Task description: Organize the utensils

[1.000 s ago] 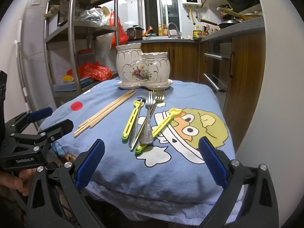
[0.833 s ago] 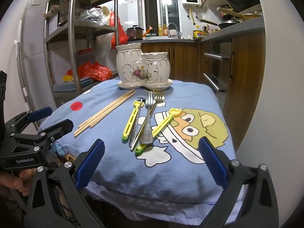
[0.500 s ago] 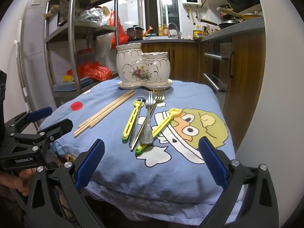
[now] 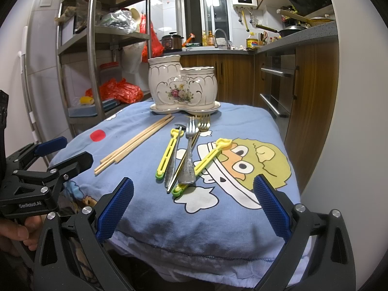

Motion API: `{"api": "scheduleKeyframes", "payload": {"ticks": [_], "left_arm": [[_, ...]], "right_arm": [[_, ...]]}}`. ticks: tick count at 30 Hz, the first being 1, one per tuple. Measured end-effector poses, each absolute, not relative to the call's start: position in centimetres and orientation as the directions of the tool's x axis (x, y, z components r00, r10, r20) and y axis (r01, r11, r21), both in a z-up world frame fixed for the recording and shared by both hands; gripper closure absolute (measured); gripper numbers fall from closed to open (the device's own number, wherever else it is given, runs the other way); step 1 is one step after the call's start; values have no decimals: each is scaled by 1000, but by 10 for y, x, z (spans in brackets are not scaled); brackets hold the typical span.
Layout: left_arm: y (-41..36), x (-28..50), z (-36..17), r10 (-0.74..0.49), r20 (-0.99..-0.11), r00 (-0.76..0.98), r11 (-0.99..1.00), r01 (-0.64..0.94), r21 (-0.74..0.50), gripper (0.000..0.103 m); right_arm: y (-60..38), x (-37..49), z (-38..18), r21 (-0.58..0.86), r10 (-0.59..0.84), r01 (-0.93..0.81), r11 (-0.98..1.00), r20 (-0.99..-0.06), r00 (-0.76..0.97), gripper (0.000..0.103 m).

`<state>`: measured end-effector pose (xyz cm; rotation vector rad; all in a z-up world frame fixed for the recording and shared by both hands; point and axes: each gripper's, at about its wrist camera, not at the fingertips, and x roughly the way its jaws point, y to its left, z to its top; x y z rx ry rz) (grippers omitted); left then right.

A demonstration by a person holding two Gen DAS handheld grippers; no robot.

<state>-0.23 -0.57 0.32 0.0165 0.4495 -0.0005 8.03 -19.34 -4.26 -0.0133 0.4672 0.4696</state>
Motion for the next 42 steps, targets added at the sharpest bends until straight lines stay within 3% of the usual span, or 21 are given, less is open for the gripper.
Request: {"api": "scheduleKeyframes", "payload": {"ticks": [42], "left_arm": [[-4,1,1,-34,-437,899,999,27,-23,5]], "right_arm": [[-196,81,-43,97,433,-438,894,-437,788,5]]}}
